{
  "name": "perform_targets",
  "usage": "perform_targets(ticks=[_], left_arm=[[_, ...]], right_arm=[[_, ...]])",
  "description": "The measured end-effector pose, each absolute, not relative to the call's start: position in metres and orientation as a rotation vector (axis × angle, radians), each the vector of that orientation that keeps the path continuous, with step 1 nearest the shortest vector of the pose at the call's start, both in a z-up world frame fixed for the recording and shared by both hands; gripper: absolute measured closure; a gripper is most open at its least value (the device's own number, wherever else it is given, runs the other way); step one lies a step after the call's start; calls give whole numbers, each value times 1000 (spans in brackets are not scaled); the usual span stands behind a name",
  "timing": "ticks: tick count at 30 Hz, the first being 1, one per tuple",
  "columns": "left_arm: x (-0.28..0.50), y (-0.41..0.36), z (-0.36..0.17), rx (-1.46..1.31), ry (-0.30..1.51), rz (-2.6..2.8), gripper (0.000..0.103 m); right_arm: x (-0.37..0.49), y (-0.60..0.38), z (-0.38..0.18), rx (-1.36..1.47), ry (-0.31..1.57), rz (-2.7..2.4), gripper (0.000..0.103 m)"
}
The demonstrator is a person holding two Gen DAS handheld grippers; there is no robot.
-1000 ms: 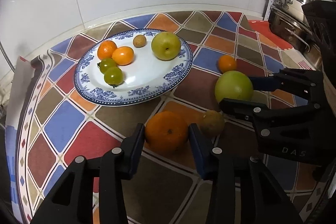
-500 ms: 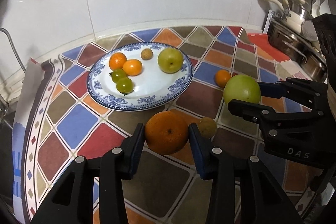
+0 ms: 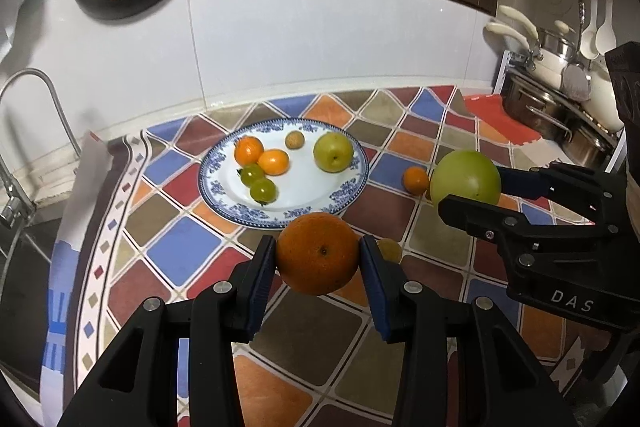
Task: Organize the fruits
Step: 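Carry the orange and pomelo over the plate and lower them onto it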
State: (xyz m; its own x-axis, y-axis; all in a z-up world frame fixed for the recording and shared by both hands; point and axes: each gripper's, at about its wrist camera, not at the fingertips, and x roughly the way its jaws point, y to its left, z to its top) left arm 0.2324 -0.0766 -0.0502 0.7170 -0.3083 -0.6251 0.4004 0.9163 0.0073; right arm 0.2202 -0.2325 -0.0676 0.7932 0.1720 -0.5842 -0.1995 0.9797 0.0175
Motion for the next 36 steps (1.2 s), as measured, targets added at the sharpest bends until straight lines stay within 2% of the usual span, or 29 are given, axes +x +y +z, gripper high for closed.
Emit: perform_targets(ticks=[15, 36], left_arm=[[242, -56, -17, 168, 567, -405, 61], [353, -58, -16, 162, 563, -408, 61]], right_arm=[[221, -214, -45, -38, 529, 175, 54], [328, -209, -32, -78, 529, 163, 54]])
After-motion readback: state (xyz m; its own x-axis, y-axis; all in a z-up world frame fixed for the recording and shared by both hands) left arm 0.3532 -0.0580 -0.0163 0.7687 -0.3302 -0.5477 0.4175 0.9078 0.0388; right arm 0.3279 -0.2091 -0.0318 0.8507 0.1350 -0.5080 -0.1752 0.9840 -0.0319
